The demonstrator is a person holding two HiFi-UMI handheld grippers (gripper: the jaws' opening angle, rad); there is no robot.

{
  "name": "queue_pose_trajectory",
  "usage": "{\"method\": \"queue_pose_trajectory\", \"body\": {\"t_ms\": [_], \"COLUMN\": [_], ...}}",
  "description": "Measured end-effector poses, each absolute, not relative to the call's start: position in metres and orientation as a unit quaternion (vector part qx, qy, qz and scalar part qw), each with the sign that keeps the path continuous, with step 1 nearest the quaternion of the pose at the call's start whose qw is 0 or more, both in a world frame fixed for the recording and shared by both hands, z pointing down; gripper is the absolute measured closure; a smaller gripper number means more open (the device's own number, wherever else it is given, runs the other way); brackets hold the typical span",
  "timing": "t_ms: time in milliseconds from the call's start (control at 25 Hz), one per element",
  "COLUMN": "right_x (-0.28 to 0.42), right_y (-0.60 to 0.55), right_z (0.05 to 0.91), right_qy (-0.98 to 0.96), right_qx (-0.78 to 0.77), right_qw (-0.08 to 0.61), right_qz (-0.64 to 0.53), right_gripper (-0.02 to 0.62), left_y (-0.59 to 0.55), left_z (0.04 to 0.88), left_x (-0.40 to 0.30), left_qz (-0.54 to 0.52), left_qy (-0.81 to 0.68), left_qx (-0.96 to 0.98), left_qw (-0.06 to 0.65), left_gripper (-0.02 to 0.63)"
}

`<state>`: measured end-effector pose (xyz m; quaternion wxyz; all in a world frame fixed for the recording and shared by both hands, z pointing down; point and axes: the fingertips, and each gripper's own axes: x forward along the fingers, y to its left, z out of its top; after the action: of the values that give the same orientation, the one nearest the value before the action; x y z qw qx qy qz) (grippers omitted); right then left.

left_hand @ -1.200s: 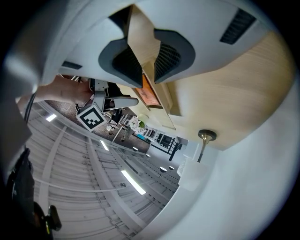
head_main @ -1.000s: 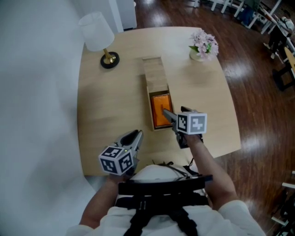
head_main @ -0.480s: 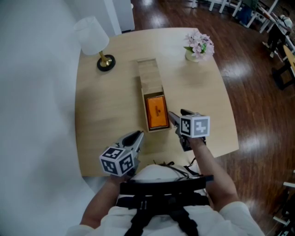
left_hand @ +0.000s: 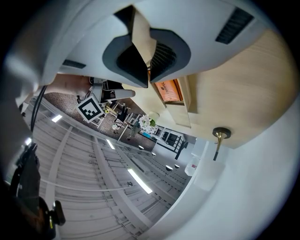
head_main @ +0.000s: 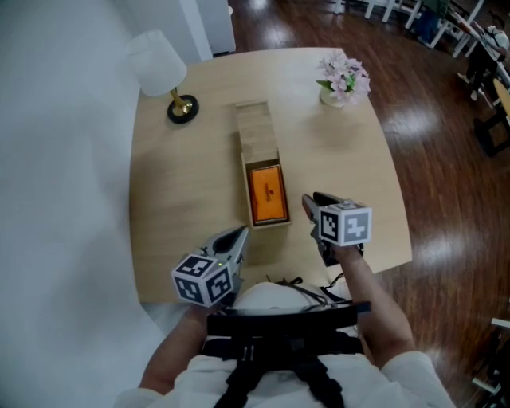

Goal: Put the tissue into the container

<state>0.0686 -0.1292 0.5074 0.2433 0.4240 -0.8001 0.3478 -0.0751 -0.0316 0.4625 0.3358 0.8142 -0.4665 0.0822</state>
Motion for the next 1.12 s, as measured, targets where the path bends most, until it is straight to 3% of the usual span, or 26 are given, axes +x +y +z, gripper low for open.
{"method": "queue_pose_trajectory", "body": {"t_ms": [600, 1120], "right_x": [0.114, 0.128], "right_y": [-0.12, -0.1], "right_z": [0.476, 0.467], "right_qy": [-0.812, -0.817], "right_qx": [0.44, 0.432], "right_qw": [0.213, 0.224], "right_qz": [0.32, 0.31], "right_gripper": [0.581, 0.595], "left_y": [-0.039, -0.031], "left_z": [0.438, 0.419], "left_x": [-0.055, -0.054], "left_qz": [0.082, 0.082], "left_qy": [-0.462, -0.446], "left_qx": [0.824, 0.837], "left_qw": [0.316, 0.306], "left_gripper": [0.606, 0.606]}}
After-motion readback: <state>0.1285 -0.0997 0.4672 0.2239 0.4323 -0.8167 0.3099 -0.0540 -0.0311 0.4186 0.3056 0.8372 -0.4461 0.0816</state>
